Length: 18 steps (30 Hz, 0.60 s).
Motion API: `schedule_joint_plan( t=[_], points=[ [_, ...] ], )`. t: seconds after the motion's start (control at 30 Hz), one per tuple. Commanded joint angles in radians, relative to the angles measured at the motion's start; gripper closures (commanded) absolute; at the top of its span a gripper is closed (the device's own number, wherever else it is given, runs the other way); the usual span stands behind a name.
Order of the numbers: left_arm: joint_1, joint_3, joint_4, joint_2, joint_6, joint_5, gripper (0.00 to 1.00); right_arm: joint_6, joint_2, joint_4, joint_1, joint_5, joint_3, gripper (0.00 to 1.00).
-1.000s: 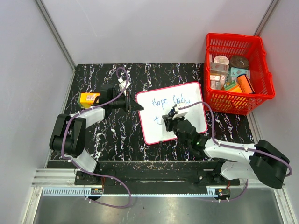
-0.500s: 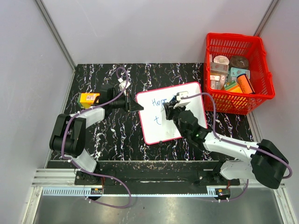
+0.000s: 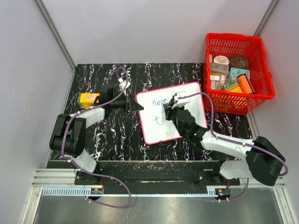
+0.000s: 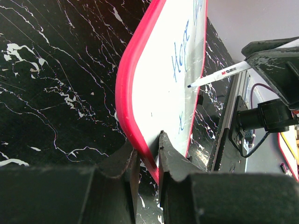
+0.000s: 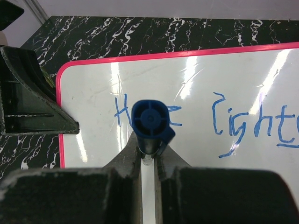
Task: Write a sentence on the whiteboard
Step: Write on the whiteboard with the whiteboard.
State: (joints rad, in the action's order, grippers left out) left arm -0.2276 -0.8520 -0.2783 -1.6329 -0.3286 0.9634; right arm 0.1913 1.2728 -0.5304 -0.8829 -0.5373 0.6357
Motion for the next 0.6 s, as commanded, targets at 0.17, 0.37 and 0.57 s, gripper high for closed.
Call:
schedule_joint_plan(
  t=[0.17, 0.37, 0.57],
  points=[
    [-0.035, 0.001, 0.019, -0.039, 0.169, -0.146, 1.0, 0.043, 0.014, -0.014, 0.009, 0.014, -0.008, 1.0],
    [-0.035, 0.002, 0.021, -0.039, 0.169, -0.147, 1.0, 0.069, -0.007, 0.003, 0.009, 0.03, -0.041, 1.0],
    [-0.035, 0.001, 0.022, -0.041, 0.169, -0.147, 1.0, 0.094, -0.032, 0.026, 0.009, 0.042, -0.07, 1.0]
  ],
)
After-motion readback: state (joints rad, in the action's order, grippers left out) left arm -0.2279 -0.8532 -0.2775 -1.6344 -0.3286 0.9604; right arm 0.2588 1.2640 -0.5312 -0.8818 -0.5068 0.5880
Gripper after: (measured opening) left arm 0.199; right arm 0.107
